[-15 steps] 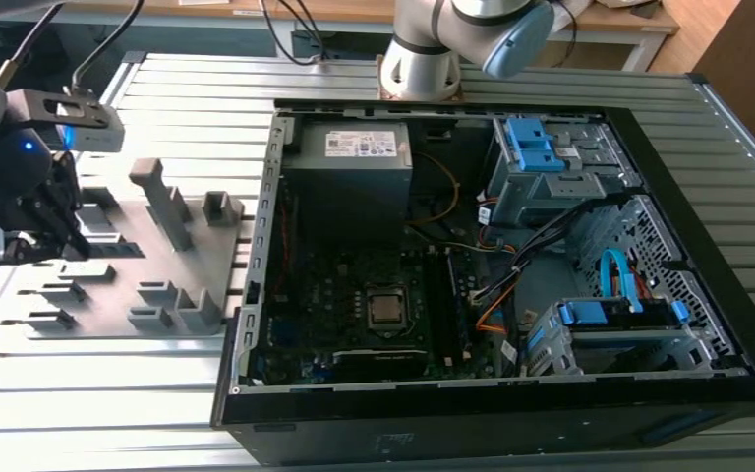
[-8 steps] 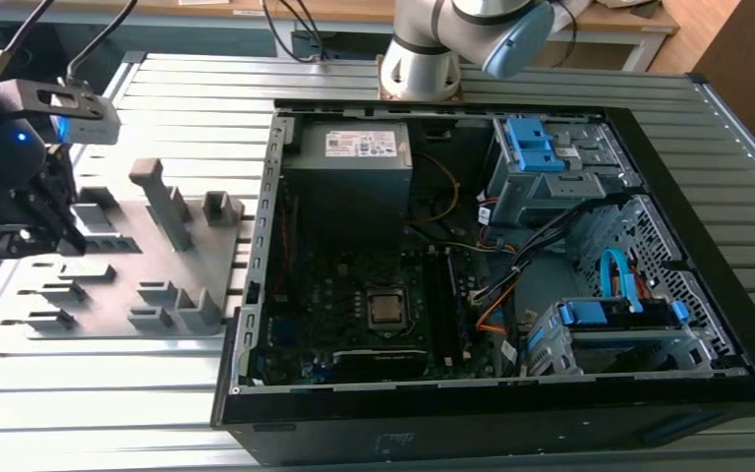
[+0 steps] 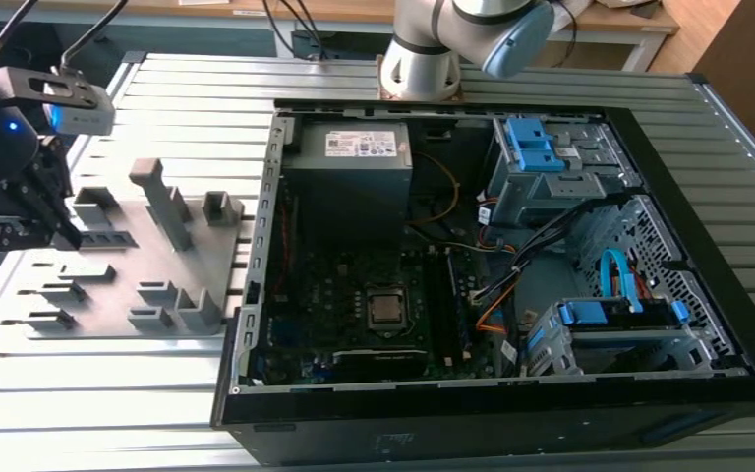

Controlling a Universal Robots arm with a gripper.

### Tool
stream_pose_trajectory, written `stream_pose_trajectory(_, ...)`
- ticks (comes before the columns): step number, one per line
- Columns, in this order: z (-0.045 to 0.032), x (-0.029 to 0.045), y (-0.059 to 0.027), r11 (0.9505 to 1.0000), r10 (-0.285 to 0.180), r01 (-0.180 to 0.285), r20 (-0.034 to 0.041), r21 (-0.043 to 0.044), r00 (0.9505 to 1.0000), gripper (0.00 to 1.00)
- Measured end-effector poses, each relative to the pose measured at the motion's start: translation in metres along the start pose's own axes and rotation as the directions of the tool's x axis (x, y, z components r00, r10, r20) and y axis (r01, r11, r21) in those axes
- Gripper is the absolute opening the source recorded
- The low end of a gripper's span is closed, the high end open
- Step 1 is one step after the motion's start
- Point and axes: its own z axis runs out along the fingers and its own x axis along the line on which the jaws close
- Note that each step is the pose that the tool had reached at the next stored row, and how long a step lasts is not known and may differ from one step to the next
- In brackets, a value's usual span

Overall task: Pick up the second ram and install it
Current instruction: 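Pick up the second ram and move it above second insertion slot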

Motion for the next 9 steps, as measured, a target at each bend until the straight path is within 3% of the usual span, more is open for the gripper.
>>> stream_pose_trajectory(9,-0.0127,-0.0006,0.0002,1.0000,0.000,0.000,0.0000,0.0000,1.0000,0.14)
